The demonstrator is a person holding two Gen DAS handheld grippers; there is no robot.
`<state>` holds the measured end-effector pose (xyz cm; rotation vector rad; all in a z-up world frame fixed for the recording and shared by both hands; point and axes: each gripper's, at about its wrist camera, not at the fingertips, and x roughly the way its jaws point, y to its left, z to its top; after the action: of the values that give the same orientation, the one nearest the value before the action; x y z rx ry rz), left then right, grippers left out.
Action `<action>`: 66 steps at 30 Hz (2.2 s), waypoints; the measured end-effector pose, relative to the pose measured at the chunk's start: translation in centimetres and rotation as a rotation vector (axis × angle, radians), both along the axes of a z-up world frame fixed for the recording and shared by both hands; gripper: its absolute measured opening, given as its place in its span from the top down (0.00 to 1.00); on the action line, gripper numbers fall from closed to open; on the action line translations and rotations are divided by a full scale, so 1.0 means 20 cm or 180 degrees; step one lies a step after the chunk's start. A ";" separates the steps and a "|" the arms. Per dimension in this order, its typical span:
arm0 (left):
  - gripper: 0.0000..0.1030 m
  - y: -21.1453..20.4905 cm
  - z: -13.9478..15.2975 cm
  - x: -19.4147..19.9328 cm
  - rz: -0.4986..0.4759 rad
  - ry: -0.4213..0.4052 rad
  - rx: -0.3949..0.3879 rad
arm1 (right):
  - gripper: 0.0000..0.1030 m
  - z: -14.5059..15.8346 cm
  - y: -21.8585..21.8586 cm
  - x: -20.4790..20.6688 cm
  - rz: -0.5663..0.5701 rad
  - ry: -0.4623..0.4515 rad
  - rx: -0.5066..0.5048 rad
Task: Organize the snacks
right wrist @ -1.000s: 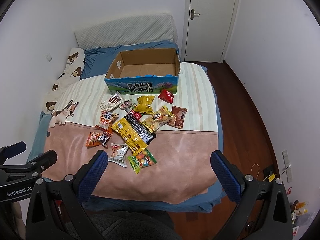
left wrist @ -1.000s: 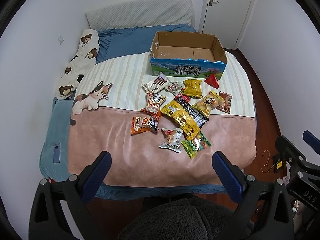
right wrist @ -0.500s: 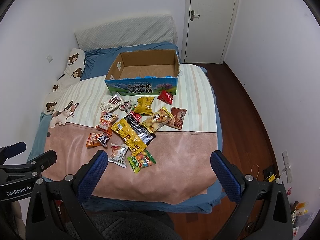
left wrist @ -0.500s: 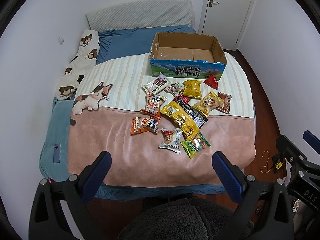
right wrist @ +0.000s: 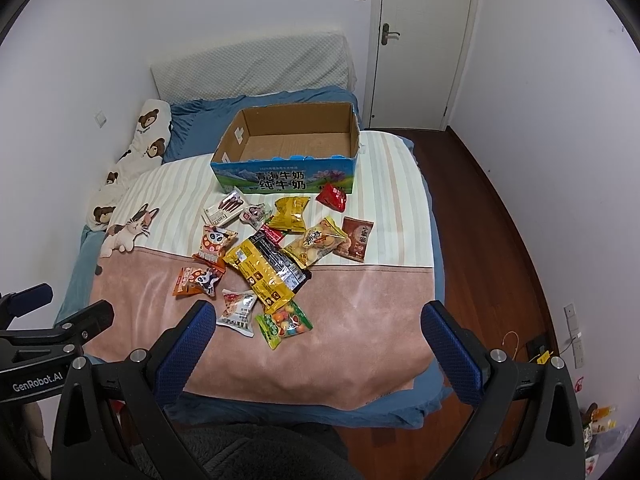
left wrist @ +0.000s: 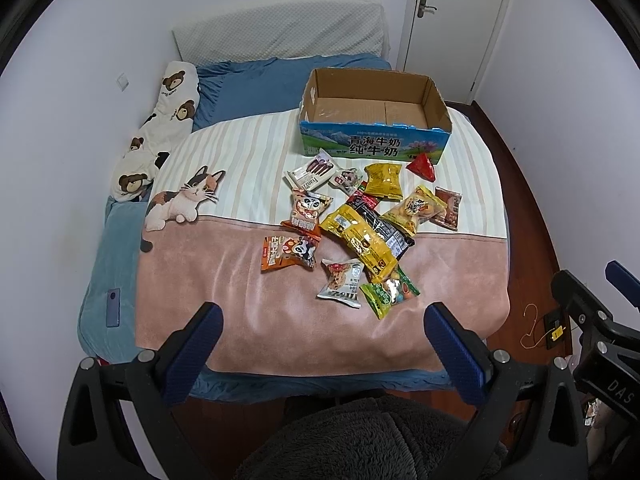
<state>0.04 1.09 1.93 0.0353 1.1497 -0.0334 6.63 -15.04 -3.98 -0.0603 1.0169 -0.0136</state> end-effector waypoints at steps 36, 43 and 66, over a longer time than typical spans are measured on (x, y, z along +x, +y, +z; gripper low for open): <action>0.00 0.21 -1.01 0.44 0.0592 0.0865 0.0475 | 0.00 -1.21 0.08 0.60 0.0093 0.1267 0.0260; 0.00 0.05 -1.30 0.56 0.0270 0.1086 0.0329 | 0.00 -1.53 0.10 0.77 0.0209 0.1537 0.0393; 0.53 0.27 -1.79 0.65 0.1034 0.1182 -0.0237 | 0.00 -1.79 0.56 1.26 0.1558 0.1975 -0.0257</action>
<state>13.04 6.45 -33.79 -0.2325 1.5122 0.2136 31.85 -3.90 -39.72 -0.4050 1.5973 0.4341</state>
